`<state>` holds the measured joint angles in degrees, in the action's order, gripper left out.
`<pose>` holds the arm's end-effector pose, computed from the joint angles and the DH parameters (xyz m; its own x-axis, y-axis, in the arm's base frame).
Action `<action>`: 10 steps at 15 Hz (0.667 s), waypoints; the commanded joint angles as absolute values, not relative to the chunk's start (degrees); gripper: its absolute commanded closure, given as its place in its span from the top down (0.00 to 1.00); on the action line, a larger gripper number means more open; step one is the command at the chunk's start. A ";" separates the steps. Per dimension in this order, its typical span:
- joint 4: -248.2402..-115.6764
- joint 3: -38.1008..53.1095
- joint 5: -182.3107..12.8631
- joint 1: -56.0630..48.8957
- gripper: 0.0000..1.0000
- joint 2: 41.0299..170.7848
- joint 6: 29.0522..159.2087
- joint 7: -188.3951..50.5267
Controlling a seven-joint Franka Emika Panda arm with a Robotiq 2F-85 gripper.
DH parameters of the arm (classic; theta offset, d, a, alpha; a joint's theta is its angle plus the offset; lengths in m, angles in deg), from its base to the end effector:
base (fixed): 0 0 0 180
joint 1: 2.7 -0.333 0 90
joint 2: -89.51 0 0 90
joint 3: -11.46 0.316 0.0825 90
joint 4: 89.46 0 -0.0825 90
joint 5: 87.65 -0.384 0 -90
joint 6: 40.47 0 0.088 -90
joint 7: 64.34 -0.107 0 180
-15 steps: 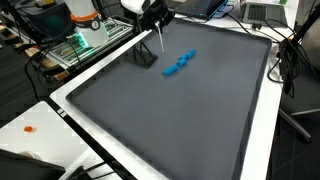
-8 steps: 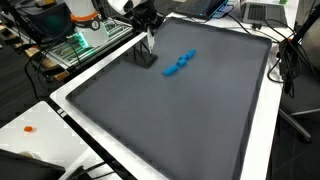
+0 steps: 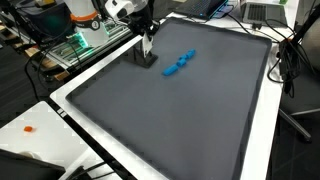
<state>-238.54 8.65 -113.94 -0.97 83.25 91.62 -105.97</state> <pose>0.4130 -0.0233 0.2798 0.3929 -0.8493 -0.3527 -0.9143 -0.4018 -0.0510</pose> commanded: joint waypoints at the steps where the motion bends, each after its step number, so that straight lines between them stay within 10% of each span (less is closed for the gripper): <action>1: -240.43 8.59 -118.97 -0.55 0.02 82.82 93.93 -105.20; 10: -240.42 8.14 -124.92 -0.07 0.02 86.06 95.57 -100.60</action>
